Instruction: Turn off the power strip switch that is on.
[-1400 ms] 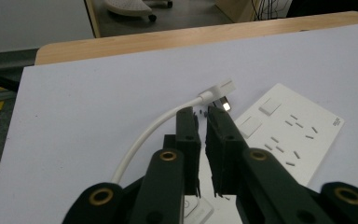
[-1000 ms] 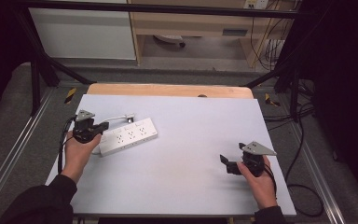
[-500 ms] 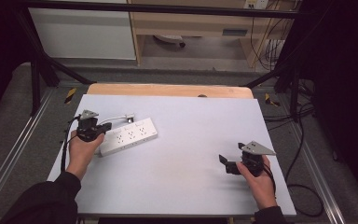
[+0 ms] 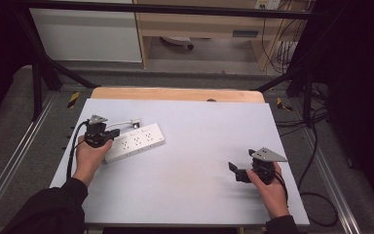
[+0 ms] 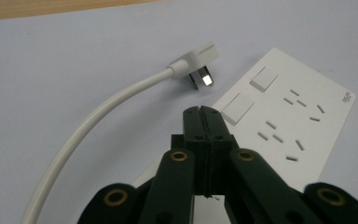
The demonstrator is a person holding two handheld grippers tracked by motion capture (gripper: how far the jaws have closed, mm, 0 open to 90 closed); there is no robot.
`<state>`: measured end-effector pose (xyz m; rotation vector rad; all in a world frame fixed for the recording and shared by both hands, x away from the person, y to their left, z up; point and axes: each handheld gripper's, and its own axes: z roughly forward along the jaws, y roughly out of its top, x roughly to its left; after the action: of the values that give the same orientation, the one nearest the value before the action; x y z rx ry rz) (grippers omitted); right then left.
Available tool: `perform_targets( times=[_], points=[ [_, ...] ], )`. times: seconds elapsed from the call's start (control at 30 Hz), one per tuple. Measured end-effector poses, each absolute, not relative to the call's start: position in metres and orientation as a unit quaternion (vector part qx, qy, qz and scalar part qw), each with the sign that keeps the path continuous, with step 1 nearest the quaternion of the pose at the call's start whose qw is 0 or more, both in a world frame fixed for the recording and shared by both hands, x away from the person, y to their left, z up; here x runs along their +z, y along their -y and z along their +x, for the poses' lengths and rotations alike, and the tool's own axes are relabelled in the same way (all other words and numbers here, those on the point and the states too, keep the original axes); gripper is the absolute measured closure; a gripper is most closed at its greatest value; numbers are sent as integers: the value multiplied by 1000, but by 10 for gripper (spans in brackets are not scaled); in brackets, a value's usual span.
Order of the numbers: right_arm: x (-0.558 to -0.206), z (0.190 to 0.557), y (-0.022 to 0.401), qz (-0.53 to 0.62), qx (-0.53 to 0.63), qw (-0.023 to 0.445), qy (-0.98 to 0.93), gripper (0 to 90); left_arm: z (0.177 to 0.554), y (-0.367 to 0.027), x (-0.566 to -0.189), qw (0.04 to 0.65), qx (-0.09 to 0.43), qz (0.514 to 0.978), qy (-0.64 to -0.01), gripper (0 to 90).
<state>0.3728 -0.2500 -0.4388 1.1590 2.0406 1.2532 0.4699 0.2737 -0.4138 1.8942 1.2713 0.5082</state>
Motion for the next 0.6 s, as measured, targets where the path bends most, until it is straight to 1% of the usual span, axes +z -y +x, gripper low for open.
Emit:
perform_targets(
  times=[0.13,0.6],
  points=[
    [-439,372,250,422,457,239,-745,45,471,-269,-414,386,200,753,-493,900],
    [-440,372,249,418,453,235,-751,48,477,-265,-422,379,197,754,-500,900]
  ],
)
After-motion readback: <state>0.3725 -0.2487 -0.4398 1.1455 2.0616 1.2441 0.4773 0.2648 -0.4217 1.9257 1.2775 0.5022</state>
